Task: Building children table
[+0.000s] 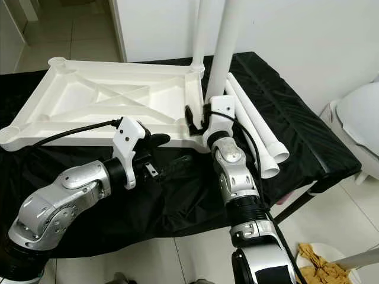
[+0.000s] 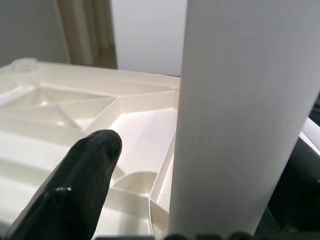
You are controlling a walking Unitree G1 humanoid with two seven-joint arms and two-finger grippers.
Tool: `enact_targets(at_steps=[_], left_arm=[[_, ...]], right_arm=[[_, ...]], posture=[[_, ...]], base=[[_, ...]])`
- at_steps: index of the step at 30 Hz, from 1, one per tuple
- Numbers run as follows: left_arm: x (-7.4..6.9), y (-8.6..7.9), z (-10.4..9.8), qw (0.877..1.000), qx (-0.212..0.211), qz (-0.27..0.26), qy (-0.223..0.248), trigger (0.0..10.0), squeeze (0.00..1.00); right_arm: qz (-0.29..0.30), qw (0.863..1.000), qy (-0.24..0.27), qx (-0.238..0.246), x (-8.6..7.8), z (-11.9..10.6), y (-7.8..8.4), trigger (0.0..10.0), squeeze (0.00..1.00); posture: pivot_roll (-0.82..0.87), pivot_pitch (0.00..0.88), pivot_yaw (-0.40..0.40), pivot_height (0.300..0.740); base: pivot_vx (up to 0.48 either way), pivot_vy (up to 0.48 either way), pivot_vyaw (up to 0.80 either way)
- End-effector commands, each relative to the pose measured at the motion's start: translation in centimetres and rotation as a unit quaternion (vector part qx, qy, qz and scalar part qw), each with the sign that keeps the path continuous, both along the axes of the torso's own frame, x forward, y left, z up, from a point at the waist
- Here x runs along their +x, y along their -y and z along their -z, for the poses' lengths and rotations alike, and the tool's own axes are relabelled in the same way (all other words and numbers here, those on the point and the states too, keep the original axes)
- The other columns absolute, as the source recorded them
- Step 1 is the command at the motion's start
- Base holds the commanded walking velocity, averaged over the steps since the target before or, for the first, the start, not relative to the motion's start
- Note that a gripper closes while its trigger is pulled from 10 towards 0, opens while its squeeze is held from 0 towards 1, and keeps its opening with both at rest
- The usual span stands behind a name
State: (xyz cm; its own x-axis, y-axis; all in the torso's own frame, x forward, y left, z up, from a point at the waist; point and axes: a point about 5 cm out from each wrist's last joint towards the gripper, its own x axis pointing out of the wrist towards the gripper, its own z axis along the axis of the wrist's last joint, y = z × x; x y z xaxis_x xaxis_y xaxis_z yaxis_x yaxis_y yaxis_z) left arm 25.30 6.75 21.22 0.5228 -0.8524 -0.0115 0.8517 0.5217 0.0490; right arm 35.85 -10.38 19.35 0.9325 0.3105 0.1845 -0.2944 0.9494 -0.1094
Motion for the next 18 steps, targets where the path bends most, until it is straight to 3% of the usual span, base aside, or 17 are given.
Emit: enact_targets(at_steps=[1, 5, 6, 9, 12, 14, 16, 17, 18], left_arm=[[-0.3, 0.2, -0.2, 1.0, -0.001, 0.026, 0.0, 10.0, 0.0], [-0.3, 0.1, -0.2, 1.0, -0.002, 0.024, -0.001, 10.0, 0.0], [-0.3, 0.2, -0.2, 1.0, -0.002, 0.025, -0.001, 10.0, 0.0], [-0.3, 0.2, -0.2, 1.0, -0.002, 0.025, -0.001, 10.0, 0.0], [-0.3, 0.2, -0.3, 1.0, -0.003, 0.027, -0.001, 10.0, 0.0], [-0.3, 0.3, -0.3, 1.0, -0.003, 0.028, -0.001, 10.0, 0.0], [-0.3, 0.3, -0.3, 1.0, -0.004, 0.028, -0.001, 10.0, 0.0], [-0.3, 0.3, -0.3, 1.0, -0.003, 0.029, -0.001, 10.0, 0.0], [-0.3, 0.3, -0.3, 1.0, -0.003, 0.029, -0.001, 10.0, 0.0]], right_arm=[[-0.014, 1.0, -0.01, -0.008, -0.2, 0.5, -0.5, 10.0, 0.0], [0.05, 0.998, 0.001, 0.043, 0.5, -0.4, 1.4, 10.0, 0.0], [0.082, 0.993, -0.001, 0.089, 0.8, -0.8, 2.4, 10.0, 0.0], [0.102, 0.987, -0.002, 0.121, 0.9, -1.0, 3.1, 10.0, 0.0], [0.15, 0.965, -0.03, 0.214, 1.1, -0.7, 5.0, 10.0, 0.0], [0.119, 0.979, -0.025, 0.163, 0.9, -0.5, 4.0, 10.0, 0.0], [0.1, 0.985, -0.021, 0.138, 0.8, -0.4, 3.4, 10.0, 0.0], [0.071, 0.994, -0.004, 0.081, 0.5, -0.5, 2.3, 10.0, 0.0], [0.071, 0.994, -0.004, 0.081, 0.5, -0.5, 2.3, 10.0, 0.0]], posture=[[-0.01, 0.067, -0.003, 0.74], [-0.01, 0.066, -0.003, 0.74], [-0.01, 0.067, -0.004, 0.74], [-0.01, 0.067, -0.004, 0.74], [-0.02, 0.067, -0.003, 0.74], [-0.02, 0.067, 0.001, 0.74], [-0.02, 0.067, 0.001, 0.74], [-0.02, 0.066, 0.002, 0.74], [-0.02, 0.066, 0.002, 0.74]], base=[[0.0, 0.0, 0.0], [0.0, 0.0, 0.0], [0.0, 0.0, 0.0], [0.0, 0.0, 0.0], [0.0, 0.0, 0.0], [0.0, 0.0, 0.0], [0.0, 0.0, 0.0], [0.0, 0.0, 0.0], [0.0, 0.0, 0.0]])
